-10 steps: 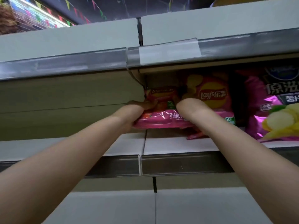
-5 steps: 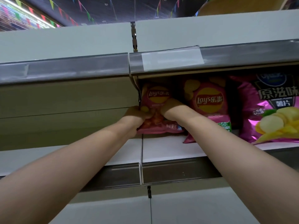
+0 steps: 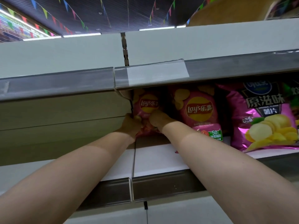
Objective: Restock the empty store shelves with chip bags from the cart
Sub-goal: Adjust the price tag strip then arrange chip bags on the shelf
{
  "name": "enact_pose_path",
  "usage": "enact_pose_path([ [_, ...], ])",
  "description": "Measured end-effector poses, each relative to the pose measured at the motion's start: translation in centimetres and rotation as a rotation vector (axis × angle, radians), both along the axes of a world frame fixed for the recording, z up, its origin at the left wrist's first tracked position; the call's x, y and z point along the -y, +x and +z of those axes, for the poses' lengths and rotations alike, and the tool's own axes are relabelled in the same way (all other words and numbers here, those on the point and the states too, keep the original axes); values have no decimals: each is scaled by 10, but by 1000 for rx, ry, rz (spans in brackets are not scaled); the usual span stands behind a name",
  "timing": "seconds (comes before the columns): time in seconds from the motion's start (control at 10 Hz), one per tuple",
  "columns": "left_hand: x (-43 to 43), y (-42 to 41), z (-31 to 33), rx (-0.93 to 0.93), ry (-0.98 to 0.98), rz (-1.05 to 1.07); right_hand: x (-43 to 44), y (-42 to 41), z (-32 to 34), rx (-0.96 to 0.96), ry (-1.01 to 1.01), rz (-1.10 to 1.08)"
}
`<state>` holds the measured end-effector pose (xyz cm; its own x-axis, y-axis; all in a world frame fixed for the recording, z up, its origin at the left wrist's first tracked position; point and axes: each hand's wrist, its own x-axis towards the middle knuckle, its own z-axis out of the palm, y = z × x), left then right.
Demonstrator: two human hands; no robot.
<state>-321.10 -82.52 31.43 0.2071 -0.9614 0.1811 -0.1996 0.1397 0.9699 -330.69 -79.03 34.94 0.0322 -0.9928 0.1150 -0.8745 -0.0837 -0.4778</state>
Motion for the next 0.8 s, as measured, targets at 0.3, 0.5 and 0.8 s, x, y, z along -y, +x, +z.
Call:
enact_pose_path([
  [0.3, 15, -9, -6, 290, 65, -48, 18, -5, -14, -75, 35, 82],
  [0.5, 17, -11, -8, 458, 62, -42, 26, -4, -19, -74, 14, 31],
  [0.8, -34, -21, 8, 604, 6, -86, 7, -1, -9, 45, -107, 6],
])
